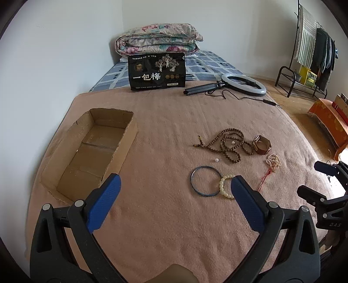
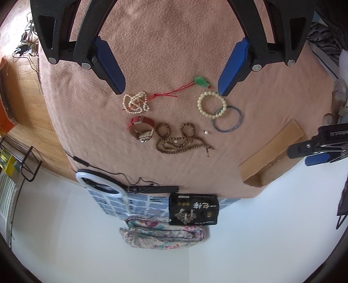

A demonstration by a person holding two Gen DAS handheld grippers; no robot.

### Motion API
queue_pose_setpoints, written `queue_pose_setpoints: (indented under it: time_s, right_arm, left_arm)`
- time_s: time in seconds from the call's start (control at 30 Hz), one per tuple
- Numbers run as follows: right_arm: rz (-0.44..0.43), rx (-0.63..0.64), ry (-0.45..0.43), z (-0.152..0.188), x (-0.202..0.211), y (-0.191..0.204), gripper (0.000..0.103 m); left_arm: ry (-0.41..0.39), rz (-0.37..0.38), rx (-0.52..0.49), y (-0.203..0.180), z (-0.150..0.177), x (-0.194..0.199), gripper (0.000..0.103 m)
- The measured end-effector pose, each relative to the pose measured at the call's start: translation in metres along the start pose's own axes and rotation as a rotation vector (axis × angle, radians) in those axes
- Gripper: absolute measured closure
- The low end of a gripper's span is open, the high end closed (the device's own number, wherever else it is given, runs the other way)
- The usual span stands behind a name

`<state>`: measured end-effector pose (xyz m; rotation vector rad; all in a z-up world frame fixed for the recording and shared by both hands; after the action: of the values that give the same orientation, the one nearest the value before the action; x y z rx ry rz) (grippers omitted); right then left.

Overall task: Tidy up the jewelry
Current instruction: 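Grasp the blue bangle with the left tool while the right tool grasps the green jade pendant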

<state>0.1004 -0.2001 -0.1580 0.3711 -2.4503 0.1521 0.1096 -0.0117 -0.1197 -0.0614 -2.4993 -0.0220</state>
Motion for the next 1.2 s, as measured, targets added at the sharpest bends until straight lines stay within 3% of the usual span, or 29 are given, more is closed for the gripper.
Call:
queue_pose_setpoints:
  time_s: [0.37, 0.43, 0.6, 0.77, 1.2]
  right_arm:
    - [-0.134, 0.108, 0.111, 0.022, -0.028, 0.028, 0.032]
    - [-0.158, 0.123, 0.129, 0.026, -0.033, 0.032, 0.035]
    - [-0.205, 0.144, 0.174, 0.032, -0.051, 0.036, 0.045]
    - [-0.229, 0.142, 0.199, 0.033, -0.067, 0.034, 0.051]
    - [-0.274, 0.172, 0.237, 0.043, -0.086, 0.041, 0.057]
  left_arm:
    - [0.111, 0.04, -0.033, -0.015, 0.018, -0.039, 0.025]
    - [0.143, 0.05, -0.021, -0.016, 0.023, -0.049, 0.035]
    - [0.219, 0.067, 0.001, -0.016, 0.035, -0.075, 0.047]
    - [0.26, 0.086, 0.001, -0.021, 0.043, -0.097, 0.053]
    - [0.31, 0.111, 0.013, -0.02, 0.054, -0.127, 0.054]
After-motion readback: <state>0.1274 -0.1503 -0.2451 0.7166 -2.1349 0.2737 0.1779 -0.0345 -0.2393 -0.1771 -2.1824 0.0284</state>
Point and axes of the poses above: each gripper's, at about its wrist camera, not at the fingertips, and x roughly against the way its jaws point, y to its left, z to its underside, the point moved 8 cm from there along -x, roughly the way its jaws point, and after that the axes turned 11 degrees about -y, right-handed, at the moved point
